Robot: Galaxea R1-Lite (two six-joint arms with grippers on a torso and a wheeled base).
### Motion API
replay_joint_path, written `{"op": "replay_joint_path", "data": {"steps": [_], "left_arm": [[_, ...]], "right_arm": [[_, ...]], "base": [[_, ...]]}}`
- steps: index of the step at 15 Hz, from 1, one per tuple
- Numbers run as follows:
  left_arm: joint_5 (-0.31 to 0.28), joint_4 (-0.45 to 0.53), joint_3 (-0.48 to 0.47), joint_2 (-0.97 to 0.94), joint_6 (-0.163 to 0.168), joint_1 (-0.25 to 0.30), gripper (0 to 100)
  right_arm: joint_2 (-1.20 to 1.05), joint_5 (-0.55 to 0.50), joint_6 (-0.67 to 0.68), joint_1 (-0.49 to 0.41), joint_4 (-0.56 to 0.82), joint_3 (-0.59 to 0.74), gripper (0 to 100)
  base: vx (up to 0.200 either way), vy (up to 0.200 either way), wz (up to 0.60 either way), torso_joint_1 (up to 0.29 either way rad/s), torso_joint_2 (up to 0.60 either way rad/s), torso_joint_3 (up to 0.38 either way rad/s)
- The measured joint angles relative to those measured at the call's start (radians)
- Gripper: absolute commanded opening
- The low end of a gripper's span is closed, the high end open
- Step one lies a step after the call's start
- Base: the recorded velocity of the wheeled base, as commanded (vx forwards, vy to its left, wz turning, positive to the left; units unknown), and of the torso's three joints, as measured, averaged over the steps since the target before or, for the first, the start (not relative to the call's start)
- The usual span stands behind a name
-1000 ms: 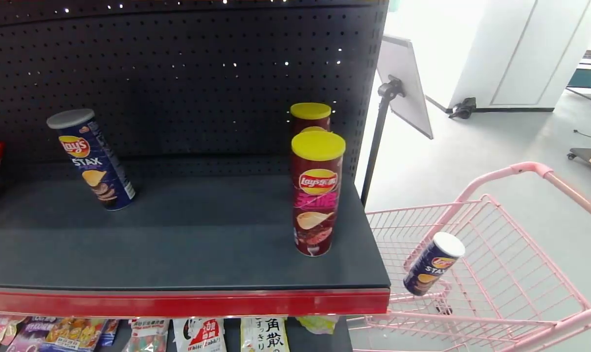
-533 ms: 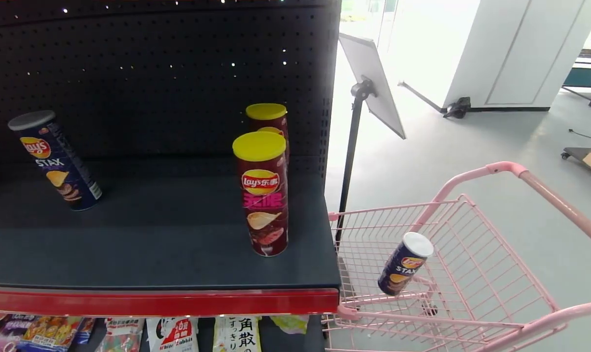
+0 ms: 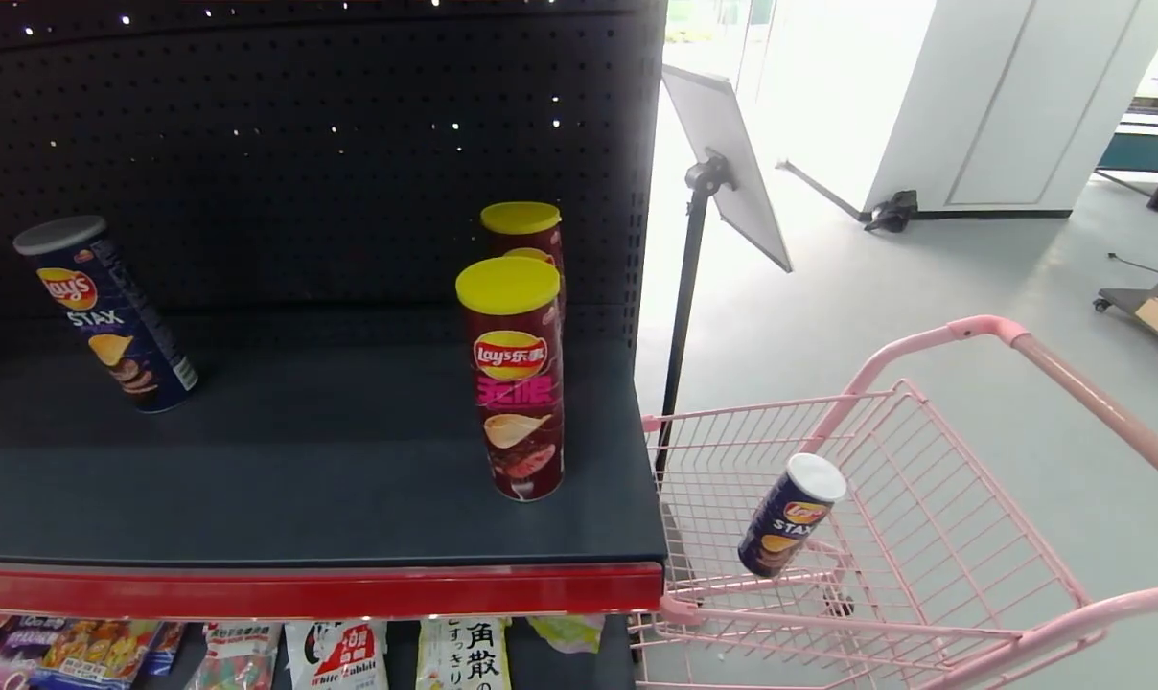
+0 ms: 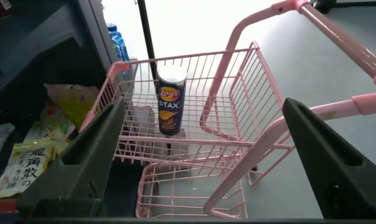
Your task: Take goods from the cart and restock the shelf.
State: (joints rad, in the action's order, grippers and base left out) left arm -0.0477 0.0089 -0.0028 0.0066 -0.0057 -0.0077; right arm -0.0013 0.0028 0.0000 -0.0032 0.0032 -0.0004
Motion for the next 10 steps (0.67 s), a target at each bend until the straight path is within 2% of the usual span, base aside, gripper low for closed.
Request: {"op": "replay_joint_path", "data": {"steps": [1, 9, 10], "left_arm": [[0.0, 0.0, 0.0, 0.0, 0.0, 0.0, 100], [0.0, 0.0, 0.0, 0.0, 0.001, 0.0, 100], [0.0, 0.0, 0.0, 0.0, 0.001, 0.0, 100]], "right_arm": [[0.0, 0.0, 0.0, 0.0, 0.0, 0.0, 100], [0.0, -0.001, 0.0, 0.0, 0.0, 0.0, 100], [0.0, -0.001, 0.0, 0.0, 0.0, 0.0, 100]], "base": [[0.0, 0.0, 0.0, 0.0, 0.0, 0.0], [0.0, -0.2, 0.0, 0.002, 0.0, 0.005], [0.0, 0.0, 0.0, 0.0, 0.0, 0.0]]}}
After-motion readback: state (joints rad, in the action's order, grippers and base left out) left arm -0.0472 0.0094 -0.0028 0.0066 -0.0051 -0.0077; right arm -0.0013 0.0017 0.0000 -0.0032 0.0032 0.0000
